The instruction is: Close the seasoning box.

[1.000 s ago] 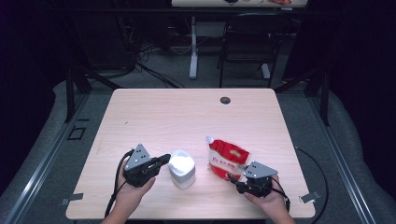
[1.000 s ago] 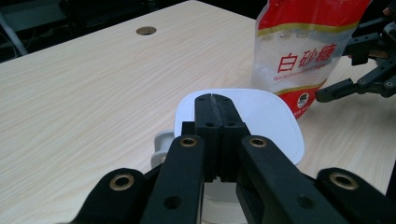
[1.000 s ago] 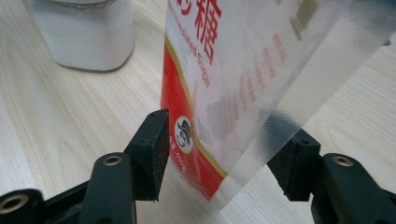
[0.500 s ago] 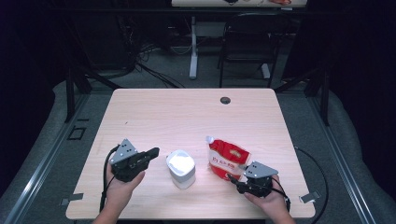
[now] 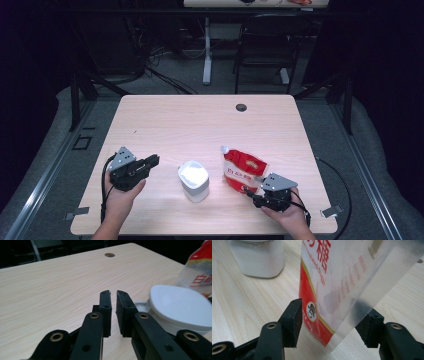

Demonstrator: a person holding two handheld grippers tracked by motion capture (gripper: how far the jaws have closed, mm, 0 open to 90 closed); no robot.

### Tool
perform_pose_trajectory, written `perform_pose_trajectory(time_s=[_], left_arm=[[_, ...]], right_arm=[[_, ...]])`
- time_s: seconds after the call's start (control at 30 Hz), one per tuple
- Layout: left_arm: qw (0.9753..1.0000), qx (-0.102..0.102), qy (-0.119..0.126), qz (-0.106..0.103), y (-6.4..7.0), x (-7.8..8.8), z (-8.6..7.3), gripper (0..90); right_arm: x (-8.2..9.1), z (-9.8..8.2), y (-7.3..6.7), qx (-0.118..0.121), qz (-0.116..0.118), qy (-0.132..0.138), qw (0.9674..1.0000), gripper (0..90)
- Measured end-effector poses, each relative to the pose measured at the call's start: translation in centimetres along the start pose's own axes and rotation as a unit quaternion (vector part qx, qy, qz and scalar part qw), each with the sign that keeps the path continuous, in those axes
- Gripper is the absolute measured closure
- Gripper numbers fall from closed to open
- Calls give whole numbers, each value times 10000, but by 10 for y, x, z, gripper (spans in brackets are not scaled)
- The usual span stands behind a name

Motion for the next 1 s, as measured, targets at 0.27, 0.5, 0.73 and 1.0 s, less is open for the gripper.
perform_pose_trajectory(time_s=[0.27, 0.5, 0.73, 1.0], left_arm=[[9995, 237, -176, 73, -14, -7, -16, 683], [9978, 313, -434, 386, -29, -15, -36, 538], [9941, 449, -761, 622, -41, -22, -59, 502], [9927, 507, -877, 651, -44, -26, -68, 498]], right_arm=[[0, -1, 0, 7, 15, -3, 10000, 430], [-1, -1, -1, -4, 27, -7, 10000, 429], [-1, -2, 0, 11, 21, -11, 10000, 429], [-1, -3, 0, 48, 11, -53, 10000, 427]])
Point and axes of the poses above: each handheld gripper's, and its own axes: x roughly backward along the jaws, z roughly out of its top, y roughly to its right, the point moved 7 cm from there along -x, roughly forward along the jaws, and after that the axes turned 8 degrees about -x, right-handed, at the moved point
